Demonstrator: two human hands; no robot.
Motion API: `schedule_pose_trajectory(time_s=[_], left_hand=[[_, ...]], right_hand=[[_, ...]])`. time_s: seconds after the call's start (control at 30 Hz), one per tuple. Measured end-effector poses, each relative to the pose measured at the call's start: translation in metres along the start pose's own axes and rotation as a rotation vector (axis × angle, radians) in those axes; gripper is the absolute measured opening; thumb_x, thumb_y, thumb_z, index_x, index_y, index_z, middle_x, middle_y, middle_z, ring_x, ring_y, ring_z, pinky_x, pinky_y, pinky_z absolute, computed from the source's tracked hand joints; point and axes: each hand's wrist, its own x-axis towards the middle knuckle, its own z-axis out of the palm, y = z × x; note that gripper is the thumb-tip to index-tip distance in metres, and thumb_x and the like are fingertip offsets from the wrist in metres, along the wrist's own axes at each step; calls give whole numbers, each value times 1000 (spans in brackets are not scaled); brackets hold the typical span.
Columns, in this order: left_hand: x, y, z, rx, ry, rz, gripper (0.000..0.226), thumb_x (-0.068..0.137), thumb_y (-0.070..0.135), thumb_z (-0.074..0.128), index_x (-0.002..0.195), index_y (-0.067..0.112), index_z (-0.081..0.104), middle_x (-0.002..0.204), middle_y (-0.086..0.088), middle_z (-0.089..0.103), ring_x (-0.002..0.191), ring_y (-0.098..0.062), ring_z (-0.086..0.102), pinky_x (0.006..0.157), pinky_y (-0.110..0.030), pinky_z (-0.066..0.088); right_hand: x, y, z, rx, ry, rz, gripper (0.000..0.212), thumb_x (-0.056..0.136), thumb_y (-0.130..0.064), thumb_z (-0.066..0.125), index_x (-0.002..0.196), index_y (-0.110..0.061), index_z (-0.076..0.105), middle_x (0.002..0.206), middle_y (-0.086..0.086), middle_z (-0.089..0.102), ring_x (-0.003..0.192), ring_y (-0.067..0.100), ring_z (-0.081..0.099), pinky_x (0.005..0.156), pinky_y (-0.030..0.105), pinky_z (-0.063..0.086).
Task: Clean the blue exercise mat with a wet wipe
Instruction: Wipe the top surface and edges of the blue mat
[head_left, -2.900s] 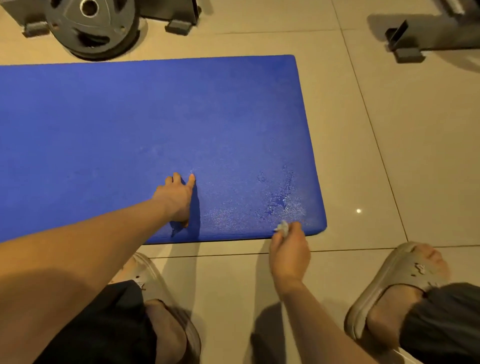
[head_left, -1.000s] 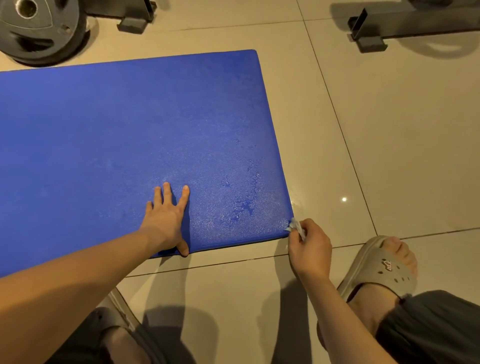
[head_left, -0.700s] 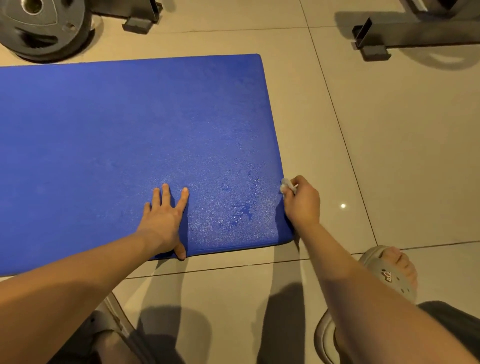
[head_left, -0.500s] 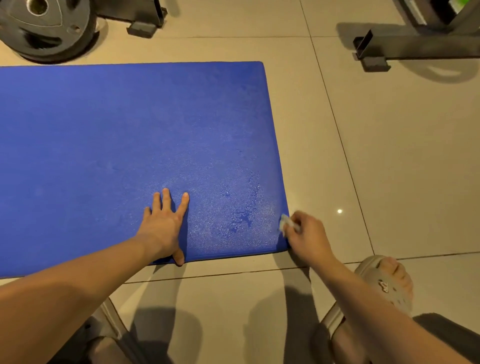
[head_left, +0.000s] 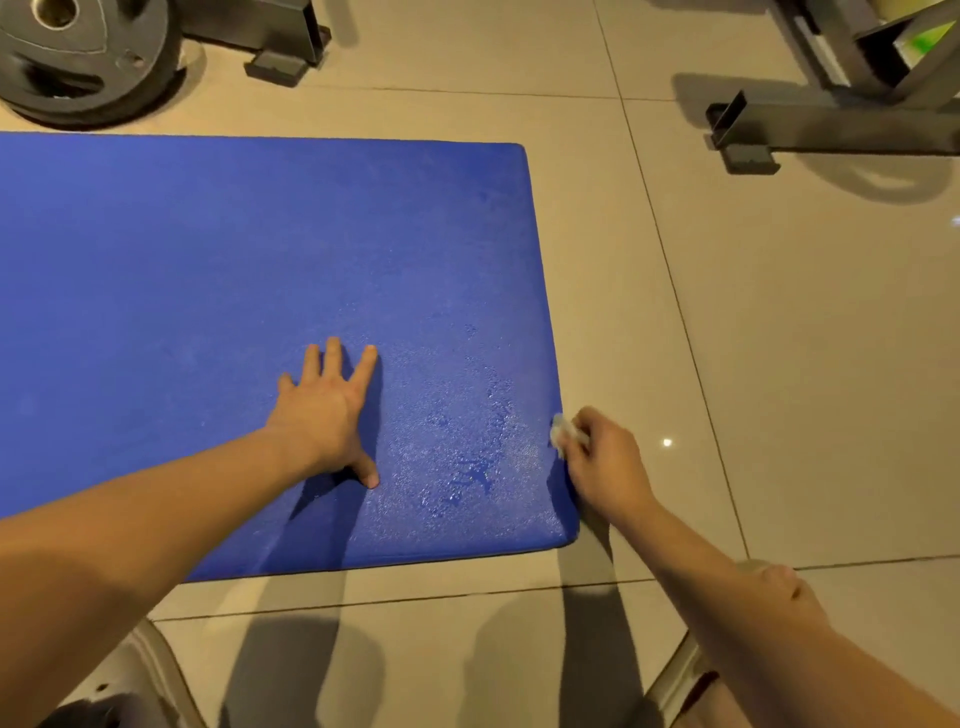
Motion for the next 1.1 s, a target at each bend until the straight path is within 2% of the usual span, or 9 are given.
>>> schedule_pose_trajectory(time_s=[0.07, 0.17, 0.3, 0.43, 0.57, 0.73, 0.87, 1.0, 1.1], left_hand=[[12, -2, 0, -80, -82, -66, 173, 36, 76, 90, 159, 25, -21, 165, -18, -18, 154, -44, -7, 115, -67, 28], [19, 1, 3, -111, -126, -80, 177, 36, 71, 93, 157, 24, -27, 164, -19, -25, 152, -47, -16, 117, -70, 22], [23, 4, 3, -80, -129, -95, 179, 36, 68, 95, 156, 20, -29, 163, -23, -25, 151, -51, -16, 116, -70, 23], [26, 4, 6, -95, -158, -92, 179, 36, 68, 95, 155, 21, -31, 163, -22, -29, 151, -51, -19, 116, -72, 20], [24, 1, 5, -139, -169, -91, 180, 35, 66, 96, 155, 23, -31, 162, -20, -31, 150, -49, -22, 118, -72, 15], [25, 2, 4, -149, -180, -91, 180, 36, 63, 97, 155, 21, -32, 162, -21, -31, 150, -49, -22, 118, -72, 14], [28, 3, 8, -149, -185, -88, 178, 39, 63, 97, 155, 21, -33, 161, -21, -33, 149, -49, -24, 118, -72, 12], [30, 2, 10, -150, -192, -91, 178, 39, 62, 97, 154, 22, -33, 161, -21, -34, 149, -49, -25, 119, -72, 11], [29, 0, 11, -158, -190, -89, 178, 39, 63, 97, 154, 23, -34, 161, -21, -34, 149, -48, -25, 119, -71, 11]], right_hand=[[-38, 12, -9, -48, -116, -39, 34, 102, -37, 56, 72, -28, 45, 65, -12, 54, 59, 2, 51, 51, 18, 30], [-40, 14, -12, -88, -194, -35, 28, 101, -33, 58, 75, -30, 47, 71, -14, 56, 64, 2, 54, 53, 17, 33], [35, -3, -5, -97, -65, -70, 23, 99, -23, 62, 79, -24, 50, 84, -2, 70, 80, 23, 66, 60, 28, 35], [104, -20, -2, -15, 21, -79, 17, 97, -16, 64, 83, -16, 55, 98, 5, 77, 99, 20, 70, 60, 16, 38], [70, -10, 0, -57, -4, -41, 28, 100, -29, 61, 78, -14, 53, 71, 3, 64, 70, 28, 63, 58, 32, 35], [9, 5, -14, -64, -158, -73, 22, 100, -33, 60, 83, -20, 55, 75, -7, 64, 67, 11, 60, 59, 31, 45], [94, -20, 3, -15, 60, -73, 18, 99, -19, 59, 84, -10, 54, 75, 1, 64, 70, 25, 60, 62, 34, 40], [179, -47, -1, 37, 136, 23, 9, 96, -6, 55, 95, 2, 59, 80, -3, 59, 77, 16, 52, 64, 24, 34], [166, -43, -2, 2, 102, -23, 24, 100, -20, 56, 85, -2, 60, 66, -9, 53, 70, 23, 53, 55, 26, 33]])
